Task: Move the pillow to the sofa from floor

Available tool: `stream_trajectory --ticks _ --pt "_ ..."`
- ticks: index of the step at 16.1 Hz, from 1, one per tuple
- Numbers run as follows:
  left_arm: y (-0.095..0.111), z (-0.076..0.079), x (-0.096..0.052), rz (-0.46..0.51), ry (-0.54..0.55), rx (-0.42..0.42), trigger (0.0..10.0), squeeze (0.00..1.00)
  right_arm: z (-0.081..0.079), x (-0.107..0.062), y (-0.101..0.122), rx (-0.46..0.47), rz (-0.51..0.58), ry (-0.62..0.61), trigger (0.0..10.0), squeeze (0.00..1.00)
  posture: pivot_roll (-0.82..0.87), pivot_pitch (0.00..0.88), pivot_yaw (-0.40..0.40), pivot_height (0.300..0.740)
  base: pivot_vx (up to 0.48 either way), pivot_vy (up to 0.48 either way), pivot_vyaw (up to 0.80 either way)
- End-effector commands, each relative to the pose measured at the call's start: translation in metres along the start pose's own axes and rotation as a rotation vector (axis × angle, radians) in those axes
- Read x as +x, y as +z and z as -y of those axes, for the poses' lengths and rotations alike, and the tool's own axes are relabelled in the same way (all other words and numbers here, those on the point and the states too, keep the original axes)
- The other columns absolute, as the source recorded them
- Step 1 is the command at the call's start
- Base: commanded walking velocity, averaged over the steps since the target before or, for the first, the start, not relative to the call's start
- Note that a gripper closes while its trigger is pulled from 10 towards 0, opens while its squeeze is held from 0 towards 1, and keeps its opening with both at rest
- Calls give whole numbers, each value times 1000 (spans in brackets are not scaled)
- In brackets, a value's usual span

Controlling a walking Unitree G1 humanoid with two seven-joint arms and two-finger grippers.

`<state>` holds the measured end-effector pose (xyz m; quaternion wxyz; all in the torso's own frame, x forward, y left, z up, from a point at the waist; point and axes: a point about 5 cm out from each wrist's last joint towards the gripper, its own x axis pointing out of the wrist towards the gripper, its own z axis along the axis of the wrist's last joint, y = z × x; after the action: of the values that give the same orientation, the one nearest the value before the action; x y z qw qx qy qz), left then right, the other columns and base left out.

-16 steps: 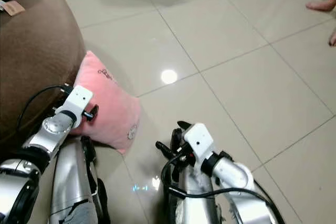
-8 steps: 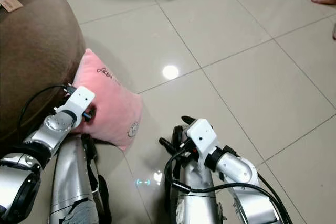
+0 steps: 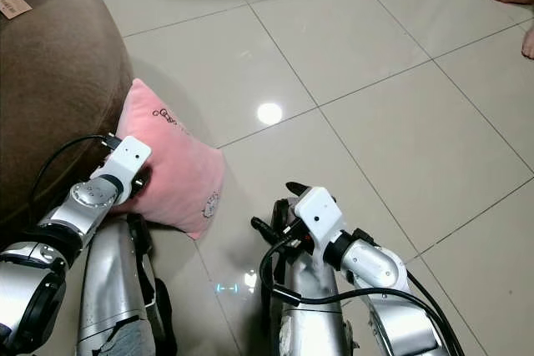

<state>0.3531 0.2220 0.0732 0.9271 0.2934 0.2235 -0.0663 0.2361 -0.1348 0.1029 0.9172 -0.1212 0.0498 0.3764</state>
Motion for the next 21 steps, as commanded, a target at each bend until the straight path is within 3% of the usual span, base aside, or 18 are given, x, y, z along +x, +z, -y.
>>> stream_trajectory --ticks 1,15,18,19,20,21 --pt "-4 5 0 -28 -29 -17 0 0 1 -2 -5 0 -20 9 10000 0 42 275 -98 477 0 0 0" --pt "5 11 2 4 -71 -54 0 0 6 -3 -8 24 2 -40 10000 0 57 257 -72 477 0 0 0" --pt "10 13 2 57 -71 -124 0 0 6 -4 -10 52 10 -70 10000 0 66 259 -62 477 0 0 0" --pt "11 15 2 83 -78 -180 0 0 4 -6 -10 58 18 -96 10000 0 66 250 -64 477 0 0 0" --pt "21 18 1 155 -104 -285 0 0 3 -11 -3 85 62 -167 10000 0 65 232 -60 477 0 0 0" --pt "27 17 1 207 -112 -320 0 0 3 -15 1 104 86 -211 10000 0 62 227 -57 477 0 0 0"
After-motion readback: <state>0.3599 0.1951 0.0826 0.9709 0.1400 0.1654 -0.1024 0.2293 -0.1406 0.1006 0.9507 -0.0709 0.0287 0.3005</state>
